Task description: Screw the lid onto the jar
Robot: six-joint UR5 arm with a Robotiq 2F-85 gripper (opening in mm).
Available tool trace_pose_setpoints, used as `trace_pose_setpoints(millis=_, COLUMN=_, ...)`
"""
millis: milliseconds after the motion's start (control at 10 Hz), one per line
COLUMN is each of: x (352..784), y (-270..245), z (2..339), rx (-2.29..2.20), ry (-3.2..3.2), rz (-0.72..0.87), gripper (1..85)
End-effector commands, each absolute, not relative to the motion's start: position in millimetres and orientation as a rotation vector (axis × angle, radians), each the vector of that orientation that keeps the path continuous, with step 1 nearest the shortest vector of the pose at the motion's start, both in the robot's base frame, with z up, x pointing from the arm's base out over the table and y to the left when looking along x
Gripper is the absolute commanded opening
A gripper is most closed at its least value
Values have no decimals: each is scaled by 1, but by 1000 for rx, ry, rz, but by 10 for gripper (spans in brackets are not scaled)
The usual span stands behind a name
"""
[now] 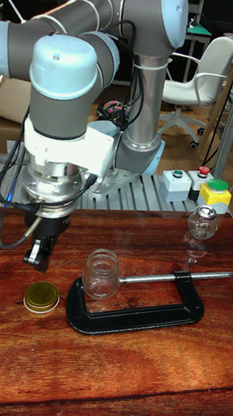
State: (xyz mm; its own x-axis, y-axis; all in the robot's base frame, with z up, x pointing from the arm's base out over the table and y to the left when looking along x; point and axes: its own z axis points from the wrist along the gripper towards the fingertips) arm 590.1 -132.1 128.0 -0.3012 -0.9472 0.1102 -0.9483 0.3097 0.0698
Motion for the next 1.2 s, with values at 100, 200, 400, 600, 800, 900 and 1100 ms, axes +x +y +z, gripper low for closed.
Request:
trace_pose_setpoints(millis=100, x=607, y=-141, z=137, rx=1789, ry=-2432, rz=0, gripper=10)
trace_pose_setpoints(millis=200, x=607, y=-141, z=137, rx=1789, ry=-2428, rz=-1, gripper=10)
trace_pose_setpoints(millis=400, x=608, y=-141, z=137, rx=1798, ry=-2425, rz=3, gripper=10)
trace_pose_setpoints(millis=600, x=609, y=-141, z=137, rx=1804, ry=-2424, rz=5, gripper=10)
trace_pose_setpoints(millis=800, x=609, y=-142, z=137, rx=1807, ry=-2421, rz=7, gripper=10)
trace_pose_setpoints(millis=900, x=608, y=-143, z=137, rx=1801, ry=-2421, rz=9, gripper=10)
trace_pose_setpoints(millis=1100, x=608, y=-145, z=137, rx=1810, ry=-2407, rz=19, gripper=10)
